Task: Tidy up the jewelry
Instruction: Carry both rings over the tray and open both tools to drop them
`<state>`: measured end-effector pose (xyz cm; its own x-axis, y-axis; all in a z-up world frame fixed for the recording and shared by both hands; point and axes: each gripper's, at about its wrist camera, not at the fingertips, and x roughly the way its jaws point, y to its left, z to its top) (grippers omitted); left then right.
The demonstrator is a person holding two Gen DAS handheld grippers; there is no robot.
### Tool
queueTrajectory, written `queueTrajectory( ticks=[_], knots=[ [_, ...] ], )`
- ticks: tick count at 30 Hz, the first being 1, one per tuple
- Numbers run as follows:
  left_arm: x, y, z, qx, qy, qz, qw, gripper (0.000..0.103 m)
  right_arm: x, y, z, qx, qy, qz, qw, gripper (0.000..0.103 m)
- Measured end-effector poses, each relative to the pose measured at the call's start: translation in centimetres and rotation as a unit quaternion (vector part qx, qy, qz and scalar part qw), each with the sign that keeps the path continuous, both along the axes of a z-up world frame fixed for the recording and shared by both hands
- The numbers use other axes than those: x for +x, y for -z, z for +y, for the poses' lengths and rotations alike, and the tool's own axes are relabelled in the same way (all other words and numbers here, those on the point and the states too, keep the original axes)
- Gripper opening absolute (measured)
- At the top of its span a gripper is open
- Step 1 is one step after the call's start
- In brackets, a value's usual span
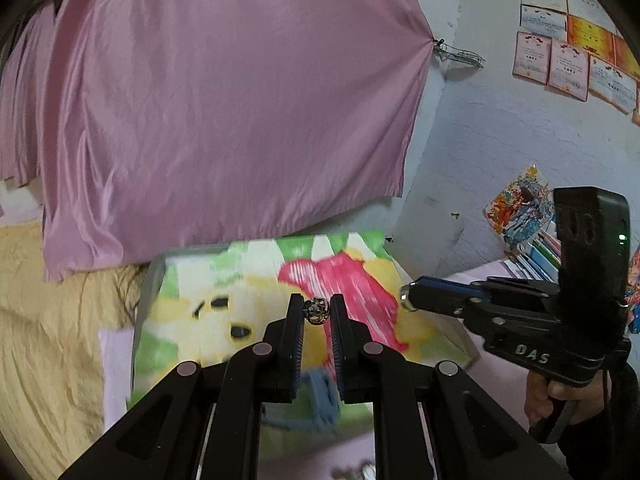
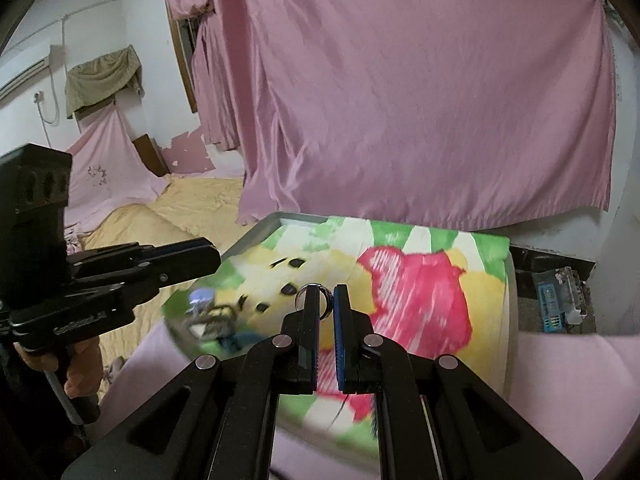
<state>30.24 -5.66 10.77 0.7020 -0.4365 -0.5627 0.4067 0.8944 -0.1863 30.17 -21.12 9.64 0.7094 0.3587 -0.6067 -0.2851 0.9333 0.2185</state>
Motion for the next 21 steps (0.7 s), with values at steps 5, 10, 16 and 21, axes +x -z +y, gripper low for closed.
queueTrajectory(
  ticks=[5,10,16,21],
  knots=[
    [3.8,0.7,0.1,0.008,0.005,0.012,0.9999,0.012,4.2,1.1,0.7,-0.008,-0.003,0.02,1.0,0.006],
    [7.2,2.4,0.6,0.02,0.002,0.038,0.9991,0.012,7.8,3.0,1.6,-0.013,-0.014,0.054,0.998,0.006],
    [9.6,4.3,1.3,0.036,-0.012,0.067,0.997,0.012,10.8,4.8,2.9,-0.018,-0.023,0.079,0.996,0.006],
    [11.2,5.4,2.0,0.043,-0.03,0.093,0.9943,0.012,12.5,6.3,3.9,-0.028,-0.033,0.095,0.994,0.006]
  ],
)
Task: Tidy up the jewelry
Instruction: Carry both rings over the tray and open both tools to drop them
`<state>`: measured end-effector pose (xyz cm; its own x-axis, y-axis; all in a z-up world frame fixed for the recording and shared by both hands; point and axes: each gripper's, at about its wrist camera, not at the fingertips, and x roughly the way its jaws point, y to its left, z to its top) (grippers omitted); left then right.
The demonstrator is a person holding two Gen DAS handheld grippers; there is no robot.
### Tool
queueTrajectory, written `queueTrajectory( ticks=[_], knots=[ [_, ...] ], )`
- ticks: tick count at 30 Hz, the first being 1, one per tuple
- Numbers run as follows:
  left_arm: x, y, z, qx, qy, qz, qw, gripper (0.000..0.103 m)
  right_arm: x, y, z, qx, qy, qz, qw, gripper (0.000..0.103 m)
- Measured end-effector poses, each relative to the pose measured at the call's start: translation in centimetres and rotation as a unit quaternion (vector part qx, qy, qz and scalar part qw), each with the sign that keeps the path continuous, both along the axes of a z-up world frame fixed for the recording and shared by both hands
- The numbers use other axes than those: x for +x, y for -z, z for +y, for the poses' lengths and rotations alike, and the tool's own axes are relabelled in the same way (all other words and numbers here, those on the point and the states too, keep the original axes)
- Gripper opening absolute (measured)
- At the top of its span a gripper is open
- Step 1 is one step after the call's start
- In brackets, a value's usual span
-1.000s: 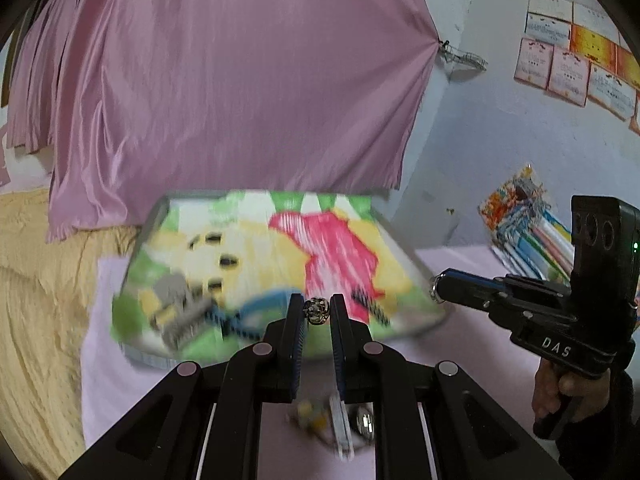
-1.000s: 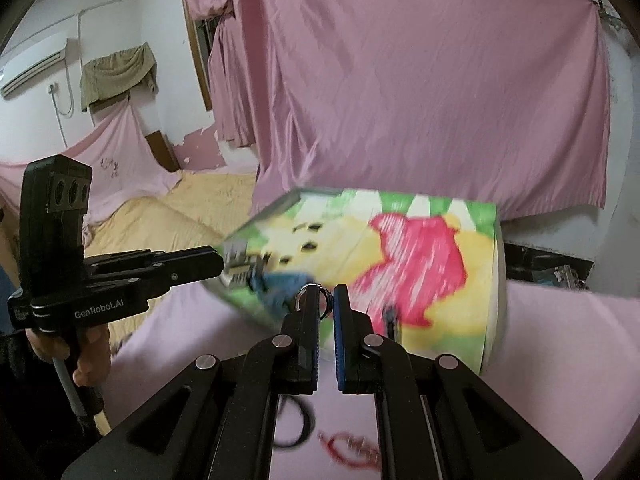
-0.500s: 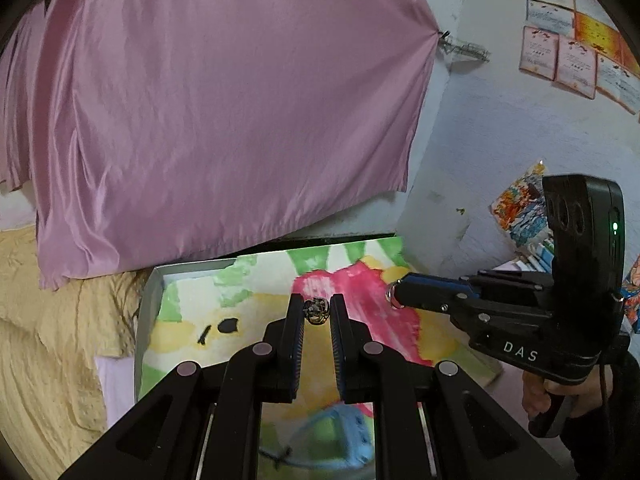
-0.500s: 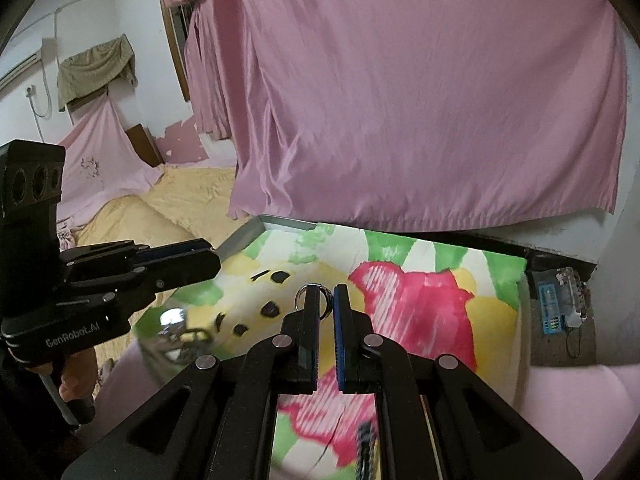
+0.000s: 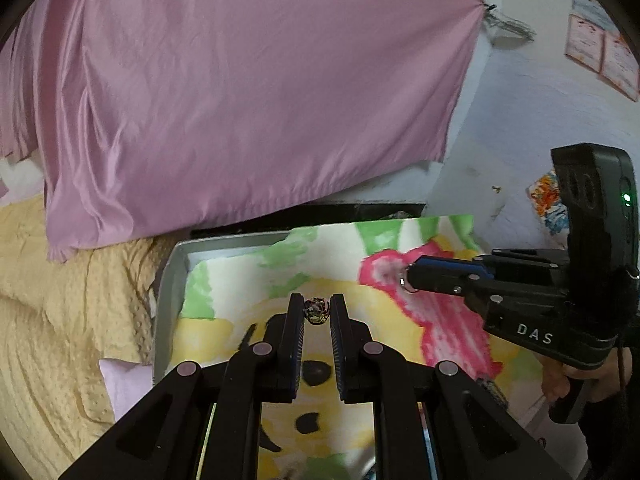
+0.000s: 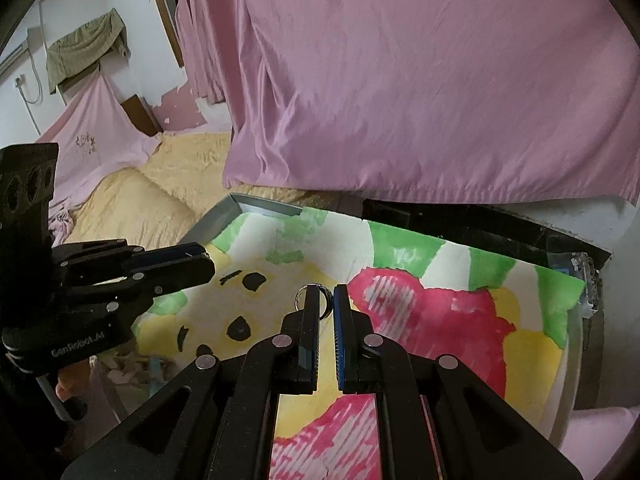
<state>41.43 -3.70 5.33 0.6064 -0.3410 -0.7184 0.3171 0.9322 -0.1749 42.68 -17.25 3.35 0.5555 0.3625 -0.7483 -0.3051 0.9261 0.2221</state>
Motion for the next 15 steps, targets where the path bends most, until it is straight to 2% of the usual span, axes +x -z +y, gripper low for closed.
queueTrajectory(
  ticks=[7,15],
  knots=[
    [1.5,2.0,0.4,0.009,-0.009,0.043,0.999,0.012,1.1,1.9,0.9,-0.016,-0.013,0.029,0.999,0.006],
    [1.9,2.5,0.8,0.018,-0.017,0.055,0.9982,0.013,1.9,2.9,1.0,-0.016,-0.016,0.039,0.999,0.006]
  ],
)
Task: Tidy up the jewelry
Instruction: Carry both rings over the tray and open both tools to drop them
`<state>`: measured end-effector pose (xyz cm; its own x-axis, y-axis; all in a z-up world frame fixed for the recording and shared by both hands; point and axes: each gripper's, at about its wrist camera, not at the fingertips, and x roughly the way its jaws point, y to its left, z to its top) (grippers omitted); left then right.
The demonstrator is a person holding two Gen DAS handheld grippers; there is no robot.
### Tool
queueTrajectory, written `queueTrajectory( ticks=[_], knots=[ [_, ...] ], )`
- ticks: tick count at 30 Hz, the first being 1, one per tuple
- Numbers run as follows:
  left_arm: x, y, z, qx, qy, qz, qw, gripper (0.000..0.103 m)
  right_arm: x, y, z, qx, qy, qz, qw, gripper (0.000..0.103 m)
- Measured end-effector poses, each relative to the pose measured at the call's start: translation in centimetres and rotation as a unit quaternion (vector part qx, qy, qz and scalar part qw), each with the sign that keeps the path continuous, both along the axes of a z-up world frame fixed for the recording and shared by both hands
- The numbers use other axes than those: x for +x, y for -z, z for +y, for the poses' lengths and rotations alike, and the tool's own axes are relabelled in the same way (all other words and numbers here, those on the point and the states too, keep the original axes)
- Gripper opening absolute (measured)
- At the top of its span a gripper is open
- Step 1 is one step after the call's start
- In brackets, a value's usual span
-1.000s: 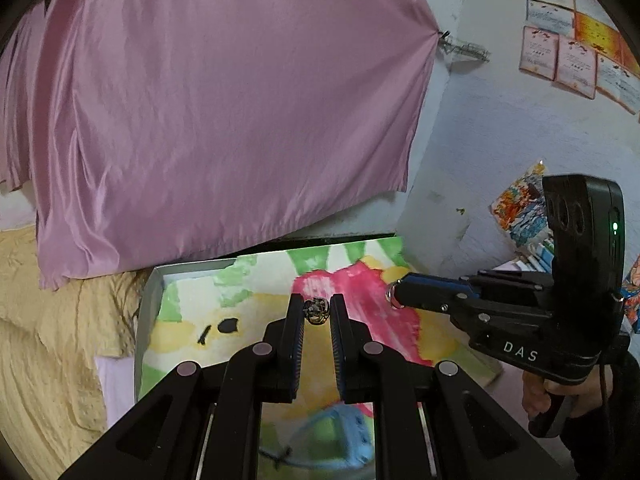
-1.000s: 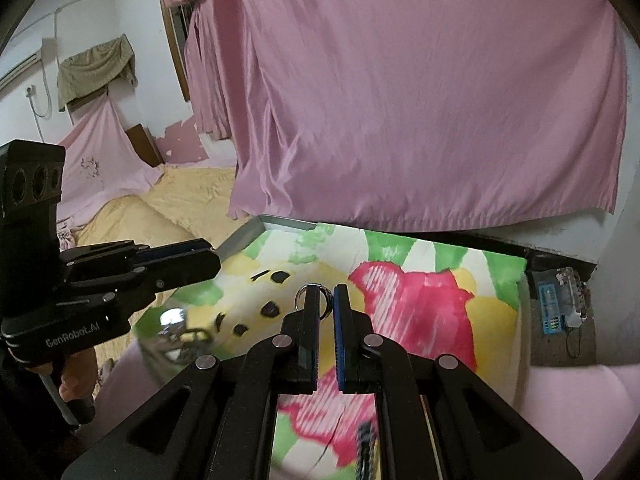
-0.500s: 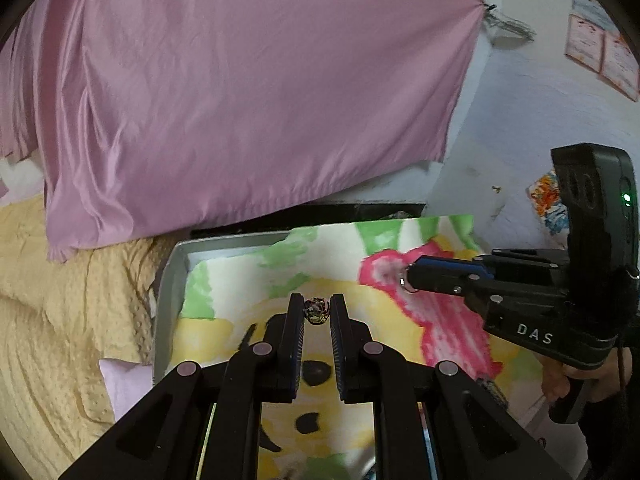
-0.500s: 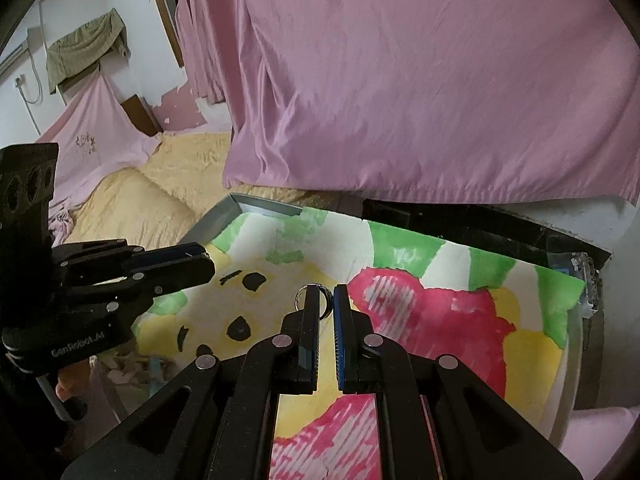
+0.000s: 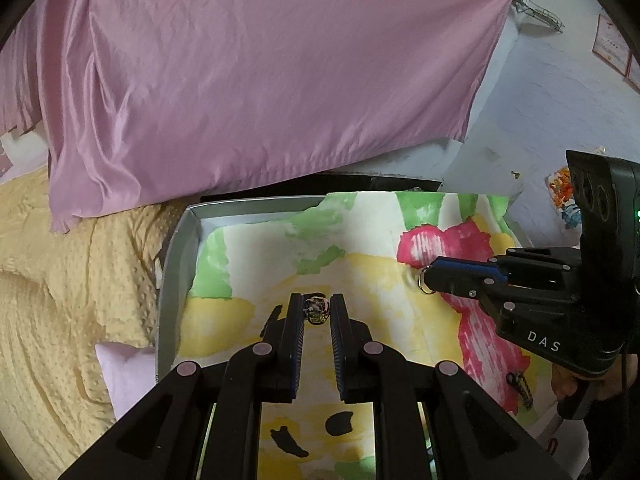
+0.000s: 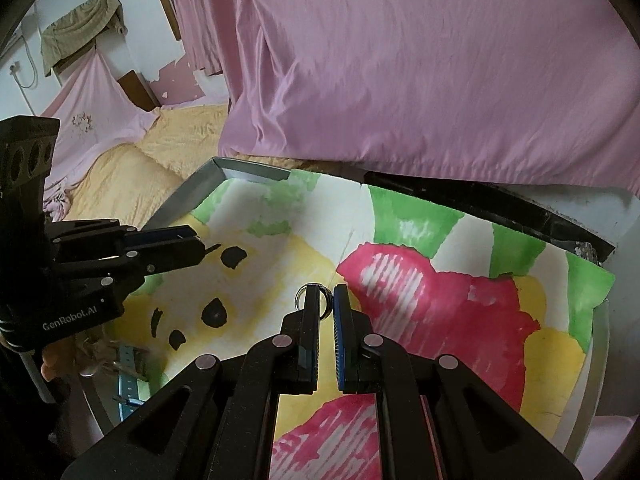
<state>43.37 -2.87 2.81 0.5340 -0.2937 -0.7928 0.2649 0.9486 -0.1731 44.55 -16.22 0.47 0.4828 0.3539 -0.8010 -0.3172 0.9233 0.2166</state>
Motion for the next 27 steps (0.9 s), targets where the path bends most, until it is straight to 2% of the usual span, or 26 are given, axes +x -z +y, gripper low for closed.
queueTrajectory(
  ticks=[14,27],
  knots=[
    [0.72,0.92,-0.07,0.005,-0.004,0.02,0.9998,0.013,0.54,0.63,-0.37,0.001,0.004,0.004,1.0,0.006],
    [0.54,0.46,0.76,0.0,-0.024,0.018,0.9996,0.013,0.19,0.82,-0.78,0.008,0.011,0.003,1.0,0.007]
  ],
)
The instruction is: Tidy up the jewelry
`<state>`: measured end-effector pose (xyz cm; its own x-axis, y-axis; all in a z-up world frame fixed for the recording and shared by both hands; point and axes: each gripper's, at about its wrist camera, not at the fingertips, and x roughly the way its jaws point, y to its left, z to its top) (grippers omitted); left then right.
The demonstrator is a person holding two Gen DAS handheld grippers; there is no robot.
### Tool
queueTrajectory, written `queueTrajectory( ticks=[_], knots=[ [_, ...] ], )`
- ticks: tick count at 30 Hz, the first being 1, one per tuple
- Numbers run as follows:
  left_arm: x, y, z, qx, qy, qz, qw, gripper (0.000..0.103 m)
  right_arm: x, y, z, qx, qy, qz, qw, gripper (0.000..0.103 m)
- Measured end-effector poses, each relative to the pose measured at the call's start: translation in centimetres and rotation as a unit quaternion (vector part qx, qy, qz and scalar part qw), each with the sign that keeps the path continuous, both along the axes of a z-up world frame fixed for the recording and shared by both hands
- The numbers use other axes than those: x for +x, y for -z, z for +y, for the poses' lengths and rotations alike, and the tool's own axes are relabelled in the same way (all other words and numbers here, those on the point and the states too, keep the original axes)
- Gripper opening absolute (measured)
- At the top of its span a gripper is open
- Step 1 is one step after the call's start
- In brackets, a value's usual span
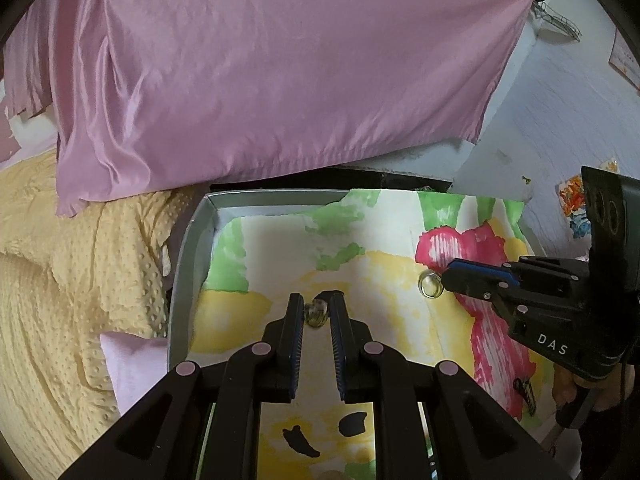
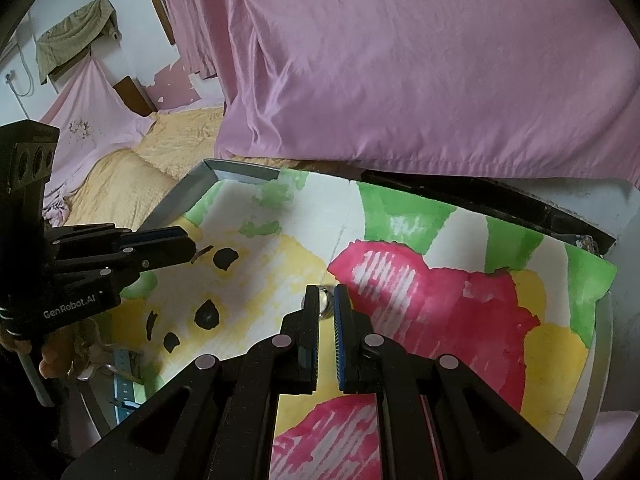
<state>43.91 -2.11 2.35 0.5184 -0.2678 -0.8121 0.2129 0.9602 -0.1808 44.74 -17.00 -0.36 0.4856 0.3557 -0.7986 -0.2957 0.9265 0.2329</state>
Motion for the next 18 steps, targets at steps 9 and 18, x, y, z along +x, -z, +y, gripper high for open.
queueTrajectory(
  ticks=[9,18],
  knots=[
    [-0.5,-0.6,0.0,0.005,-0.005,-0.008,0.9999,0.018,-0.9,-0.7,-1.0,0.005,0.015,-0.01,1.0,0.016],
    [-1.7,-2.0,1.4,-0.025,-0.033,-0.041,0.9983,0.061,-2.5,-1.6,-2.4,0.012,0.039,-0.031,0.999,0.035]
  ],
)
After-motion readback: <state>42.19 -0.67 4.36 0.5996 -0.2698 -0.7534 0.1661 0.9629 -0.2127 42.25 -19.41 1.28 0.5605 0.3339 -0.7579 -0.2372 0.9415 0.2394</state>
